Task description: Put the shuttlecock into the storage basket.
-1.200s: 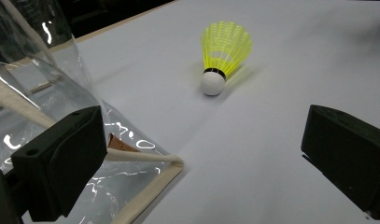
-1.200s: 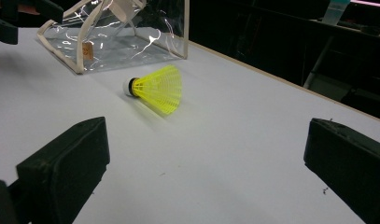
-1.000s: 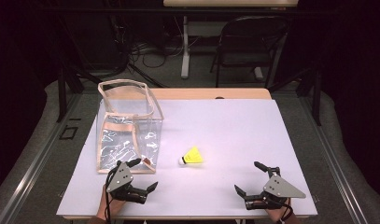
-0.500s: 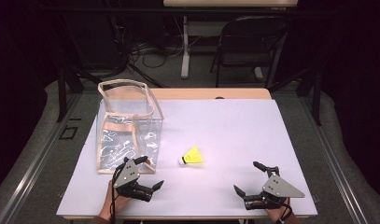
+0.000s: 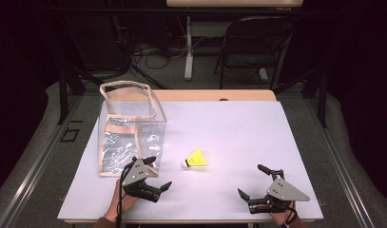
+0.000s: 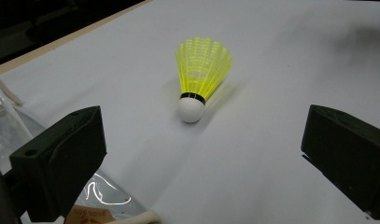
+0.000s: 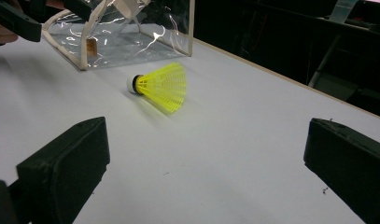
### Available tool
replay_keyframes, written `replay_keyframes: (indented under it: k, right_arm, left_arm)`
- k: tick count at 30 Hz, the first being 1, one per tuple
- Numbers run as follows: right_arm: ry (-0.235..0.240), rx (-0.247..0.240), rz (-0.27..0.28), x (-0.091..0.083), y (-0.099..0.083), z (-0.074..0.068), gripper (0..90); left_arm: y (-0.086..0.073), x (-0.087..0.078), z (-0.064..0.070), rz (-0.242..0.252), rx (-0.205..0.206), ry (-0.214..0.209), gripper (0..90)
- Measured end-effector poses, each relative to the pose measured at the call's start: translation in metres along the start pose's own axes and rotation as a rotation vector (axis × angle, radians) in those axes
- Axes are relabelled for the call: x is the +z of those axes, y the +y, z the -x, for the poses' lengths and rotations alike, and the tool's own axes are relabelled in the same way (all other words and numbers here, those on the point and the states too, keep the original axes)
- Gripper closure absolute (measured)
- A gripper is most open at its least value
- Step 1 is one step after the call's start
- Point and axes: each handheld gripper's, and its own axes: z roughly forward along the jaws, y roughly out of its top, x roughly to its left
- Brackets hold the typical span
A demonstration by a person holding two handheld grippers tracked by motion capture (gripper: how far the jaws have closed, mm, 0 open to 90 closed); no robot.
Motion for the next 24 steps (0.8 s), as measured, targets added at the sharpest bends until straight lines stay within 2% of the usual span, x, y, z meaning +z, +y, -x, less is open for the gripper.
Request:
replay_keyframes:
  k: [13, 24]
  right_arm:
    - [0.002, 0.001, -0.001, 0.001, -0.001, 0.0, 0.0]
    - [0.002, 0.003, -0.004, 0.001, -0.001, 0.0, 0.0]
  left_arm:
    - [0.008, 0.009, -0.003, -0.008, 0.012, -0.019, 0.0]
    - [0.018, 0.019, -0.008, -0.035, 0.019, -0.041, 0.0]
